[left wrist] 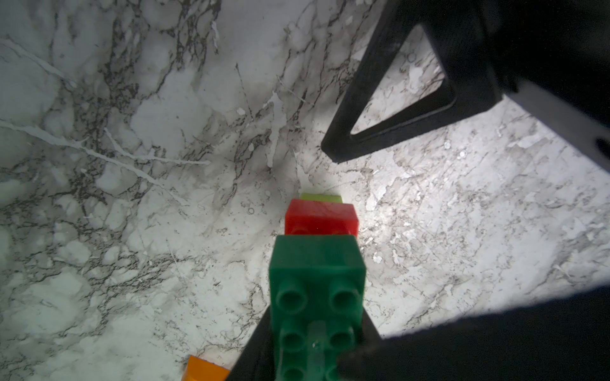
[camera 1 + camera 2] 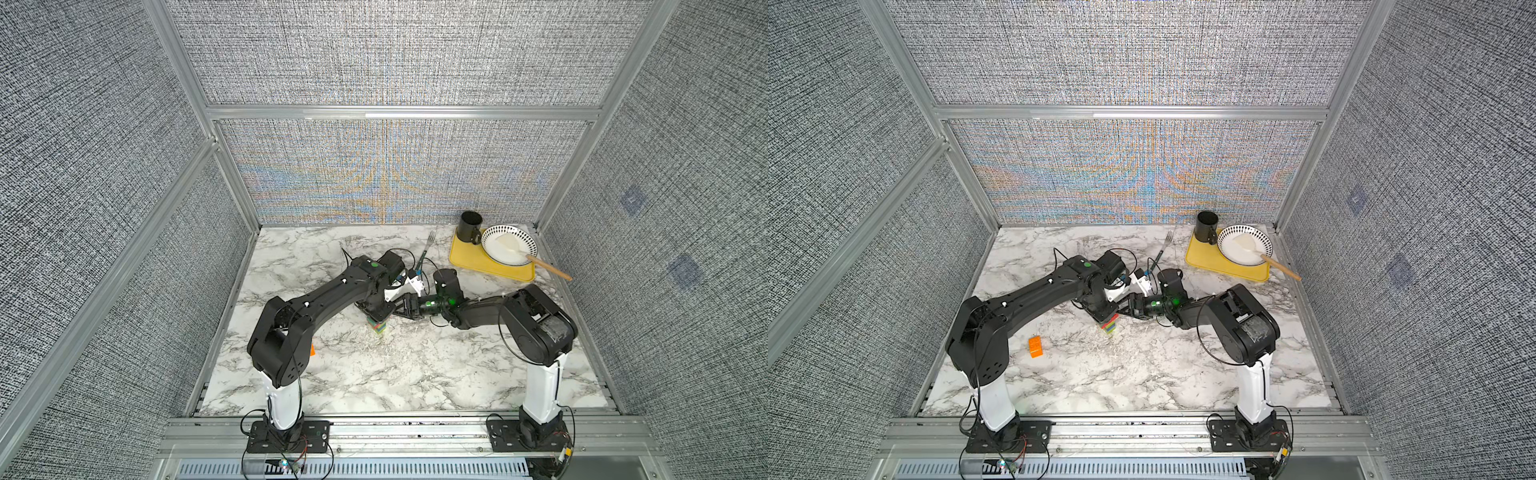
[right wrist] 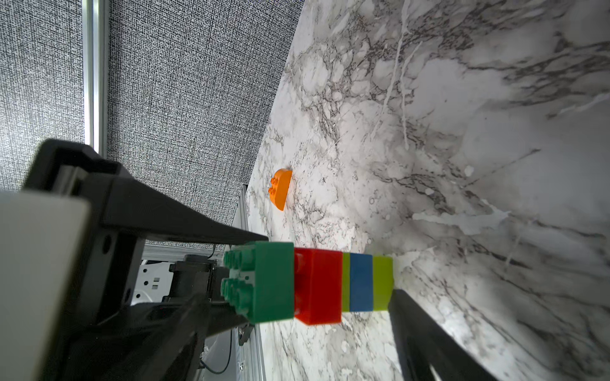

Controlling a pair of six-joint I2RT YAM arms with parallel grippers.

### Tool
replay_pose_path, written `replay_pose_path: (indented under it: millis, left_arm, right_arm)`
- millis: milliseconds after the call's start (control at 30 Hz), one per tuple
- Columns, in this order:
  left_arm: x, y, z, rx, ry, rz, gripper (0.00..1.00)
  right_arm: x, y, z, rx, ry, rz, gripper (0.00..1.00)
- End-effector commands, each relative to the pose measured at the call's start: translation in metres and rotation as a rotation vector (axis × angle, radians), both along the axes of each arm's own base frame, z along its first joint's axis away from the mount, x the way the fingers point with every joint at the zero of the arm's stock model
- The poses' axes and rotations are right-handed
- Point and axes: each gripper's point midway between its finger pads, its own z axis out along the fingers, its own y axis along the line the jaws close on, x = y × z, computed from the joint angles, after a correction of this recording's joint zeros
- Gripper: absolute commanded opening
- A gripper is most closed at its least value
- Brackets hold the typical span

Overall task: Assemble an ice cream with lego
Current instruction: Assemble the lego brick with the lego brick.

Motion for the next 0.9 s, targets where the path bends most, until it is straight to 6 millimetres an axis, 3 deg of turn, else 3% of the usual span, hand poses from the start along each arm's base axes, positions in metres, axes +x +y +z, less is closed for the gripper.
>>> replay_pose_path:
  millis: [0, 233, 433, 700, 867]
  left_arm:
    - [0.004, -0.007, 0.002, -0.029, -0.012, -0.011, 0.02]
    - [0.006, -0.009, 0.009, -0.038, -0.016, -0.018, 0.02]
    - [-0.001, -0.005, -0.007, -0.008, 0.028, -0.018, 0.02]
    - [0.001, -0.001, 0.003, -0.004, -0.008, -0.024, 0.02]
    - [0.002, 0.003, -0.006, 0.013, 0.011, -0.012, 0.02]
  right_arm:
    - [-0.002, 0.005, 0.009, 0.036, -0.004, 0.035, 0.85]
    - [0.001, 0.008, 0.005, 0.042, 0.046, 0.043, 0.77]
    - [-0.002, 0.011, 0.007, 0.058, 0.056, 0.06, 0.71]
    - [-0.004, 0.014, 0.005, 0.053, 0.053, 0.073, 0.71]
    - [-0.007, 0.017, 0.004, 0.048, 0.052, 0.083, 0.71]
